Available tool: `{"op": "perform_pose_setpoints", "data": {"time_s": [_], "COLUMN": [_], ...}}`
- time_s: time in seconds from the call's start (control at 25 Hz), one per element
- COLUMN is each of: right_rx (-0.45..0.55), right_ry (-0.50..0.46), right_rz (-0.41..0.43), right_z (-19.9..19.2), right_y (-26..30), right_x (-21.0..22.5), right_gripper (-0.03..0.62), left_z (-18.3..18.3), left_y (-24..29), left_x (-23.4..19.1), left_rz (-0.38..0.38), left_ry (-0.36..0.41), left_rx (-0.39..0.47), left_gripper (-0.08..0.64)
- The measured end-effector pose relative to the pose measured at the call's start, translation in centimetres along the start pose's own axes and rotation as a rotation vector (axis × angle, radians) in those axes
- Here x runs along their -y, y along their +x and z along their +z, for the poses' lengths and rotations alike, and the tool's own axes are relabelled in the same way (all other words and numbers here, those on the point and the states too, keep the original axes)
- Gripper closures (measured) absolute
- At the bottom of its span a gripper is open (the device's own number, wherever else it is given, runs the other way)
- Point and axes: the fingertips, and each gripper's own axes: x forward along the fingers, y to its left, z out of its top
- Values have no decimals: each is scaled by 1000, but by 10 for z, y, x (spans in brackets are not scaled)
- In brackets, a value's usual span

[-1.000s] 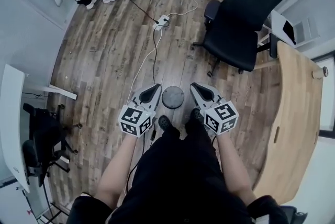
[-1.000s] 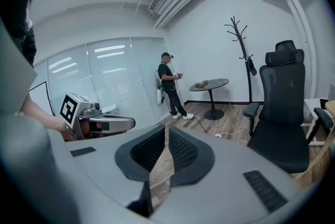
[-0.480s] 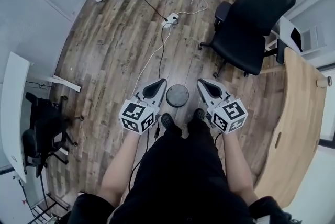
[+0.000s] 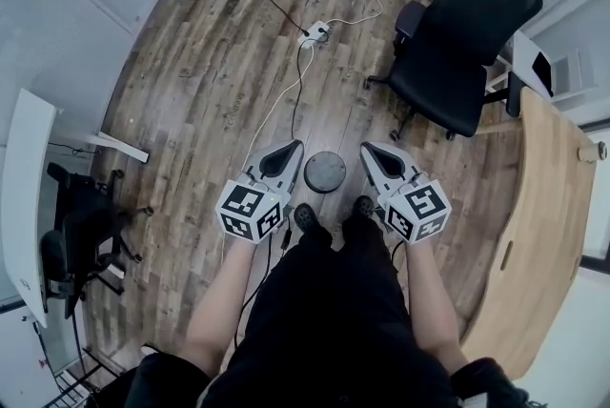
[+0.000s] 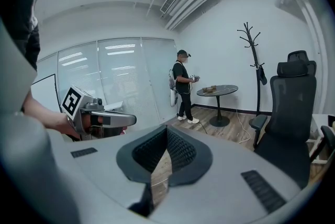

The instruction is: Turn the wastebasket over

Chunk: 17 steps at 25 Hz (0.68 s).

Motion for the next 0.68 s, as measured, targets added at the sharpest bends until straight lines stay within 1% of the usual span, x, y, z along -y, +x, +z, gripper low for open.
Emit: {"op": "perform_pose_setpoints", "data": {"time_s": [0.68], "right_rx": [-12], "right_ry": [-18], "right_rz": [-6], "right_z": [-3], "right_y": [0], "right_x": [0], "right_gripper": [560], "left_z": [-5], "left_y": [-4], "left_x": [-2], "left_rz": [11], "left_ry": [-34], "left_rx": [-11], "left_gripper": [541]}}
